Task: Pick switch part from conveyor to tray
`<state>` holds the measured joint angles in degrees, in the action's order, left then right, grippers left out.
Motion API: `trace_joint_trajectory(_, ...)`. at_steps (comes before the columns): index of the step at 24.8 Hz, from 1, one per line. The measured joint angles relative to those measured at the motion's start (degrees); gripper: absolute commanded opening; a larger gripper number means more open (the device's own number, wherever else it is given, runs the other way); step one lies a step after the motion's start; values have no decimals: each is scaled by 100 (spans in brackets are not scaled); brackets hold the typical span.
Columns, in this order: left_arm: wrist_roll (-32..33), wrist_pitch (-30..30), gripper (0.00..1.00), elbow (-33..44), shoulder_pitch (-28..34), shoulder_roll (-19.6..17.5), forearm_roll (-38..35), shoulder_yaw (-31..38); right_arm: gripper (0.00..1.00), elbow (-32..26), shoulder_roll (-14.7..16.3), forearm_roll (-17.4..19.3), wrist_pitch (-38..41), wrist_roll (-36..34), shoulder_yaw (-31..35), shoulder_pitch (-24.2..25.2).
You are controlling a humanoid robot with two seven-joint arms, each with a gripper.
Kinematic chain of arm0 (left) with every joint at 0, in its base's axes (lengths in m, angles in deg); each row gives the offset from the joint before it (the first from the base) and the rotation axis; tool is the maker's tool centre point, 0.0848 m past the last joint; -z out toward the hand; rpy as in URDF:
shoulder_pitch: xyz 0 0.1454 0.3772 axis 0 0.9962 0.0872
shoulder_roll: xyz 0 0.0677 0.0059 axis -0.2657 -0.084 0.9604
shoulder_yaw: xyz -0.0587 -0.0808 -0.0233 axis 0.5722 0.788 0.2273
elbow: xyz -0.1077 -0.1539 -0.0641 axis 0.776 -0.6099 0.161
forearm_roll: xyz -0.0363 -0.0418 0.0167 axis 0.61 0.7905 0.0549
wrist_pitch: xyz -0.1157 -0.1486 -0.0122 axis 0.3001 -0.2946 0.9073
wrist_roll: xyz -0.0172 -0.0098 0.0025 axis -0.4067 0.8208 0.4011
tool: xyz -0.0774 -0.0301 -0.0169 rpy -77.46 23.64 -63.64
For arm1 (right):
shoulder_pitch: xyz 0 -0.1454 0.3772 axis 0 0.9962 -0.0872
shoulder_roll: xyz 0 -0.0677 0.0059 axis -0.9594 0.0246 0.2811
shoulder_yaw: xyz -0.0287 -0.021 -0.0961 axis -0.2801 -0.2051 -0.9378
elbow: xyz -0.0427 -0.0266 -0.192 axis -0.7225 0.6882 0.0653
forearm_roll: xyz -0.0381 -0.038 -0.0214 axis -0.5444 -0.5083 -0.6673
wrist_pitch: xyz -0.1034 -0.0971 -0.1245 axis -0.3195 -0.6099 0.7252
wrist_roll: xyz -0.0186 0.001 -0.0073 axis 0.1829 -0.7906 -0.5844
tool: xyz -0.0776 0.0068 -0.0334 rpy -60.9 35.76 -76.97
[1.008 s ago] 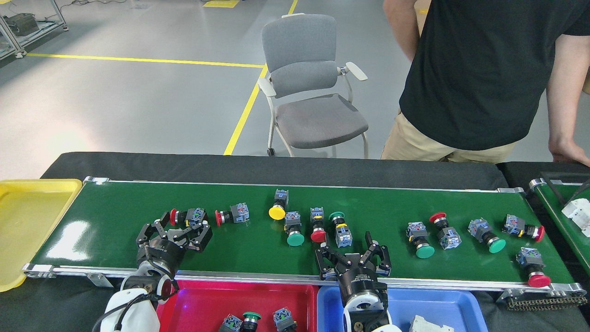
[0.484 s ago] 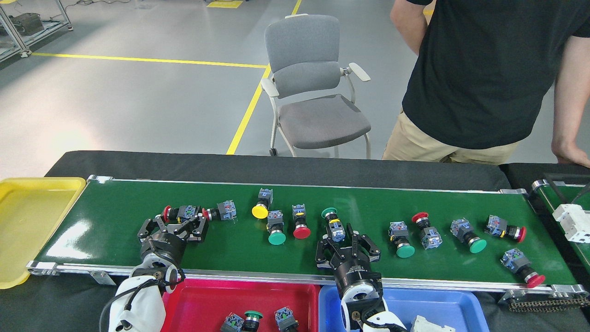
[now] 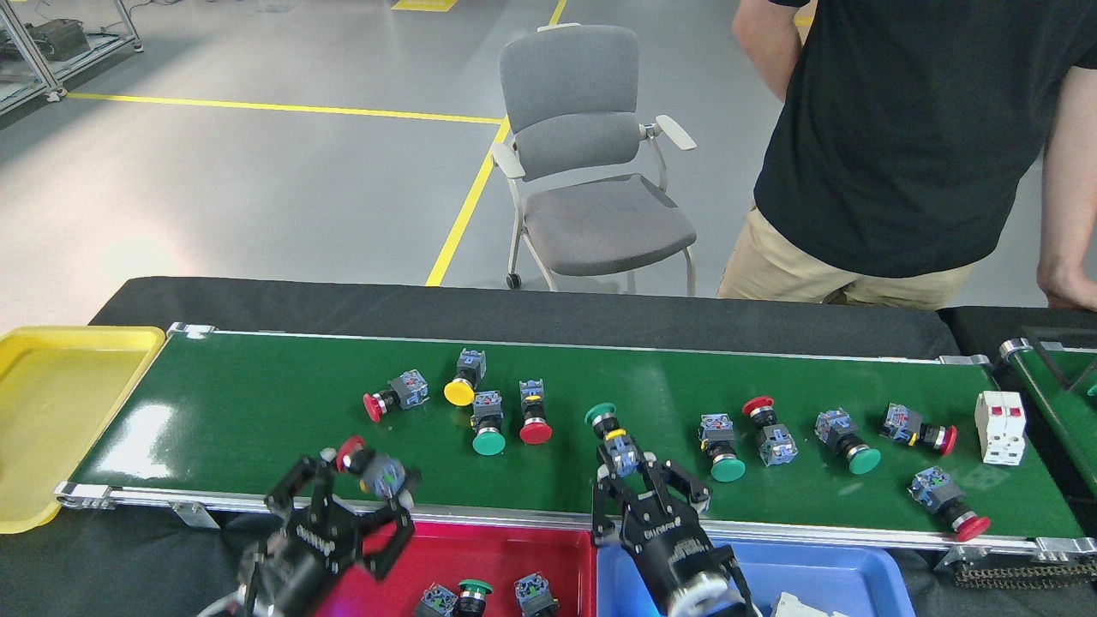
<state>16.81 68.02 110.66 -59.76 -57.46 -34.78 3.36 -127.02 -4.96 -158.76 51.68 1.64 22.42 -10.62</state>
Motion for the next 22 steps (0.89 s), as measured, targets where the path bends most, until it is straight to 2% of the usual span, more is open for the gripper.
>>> trace_joint_trajectory(3,2,130,100,23,99,12,5,-2,21,-87,2,8,617,1,1,174)
trace_joint_trajectory(4,2,151,100,26,99,12,8,11,25,-96,2,8,783,1,0,257)
trace_joint_trajectory(5,4,162,100,26,97,12,9,25,37,-95,2,8,928,0,-1,311)
trace_joint_trajectory(6,5,170,100,26,93,12,10,43,76,-91,2,8,1028,-2,-5,319)
trace_joint_trajectory(7,6,202,100,26,89,30,10,107,100,-88,-3,8,1100,-3,-8,318)
trace_joint_trajectory(9,7,-123,100,23,83,119,10,329,100,-77,-43,8,1165,64,-9,335)
trace_joint_trajectory(12,7,-1038,100,-220,-112,165,18,574,100,-70,-183,22,1199,181,2,340)
trace_joint_trajectory(16,9,-1524,100,-544,-207,162,37,790,98,-71,-337,31,1219,219,265,337)
trace_joint_trajectory(20,33,-1609,100,-546,-353,163,36,792,98,-90,-724,30,427,239,953,261)
trace_joint_trajectory(22,115,-1627,100,-560,-633,168,20,763,99,-100,-757,30,-307,156,1240,159)
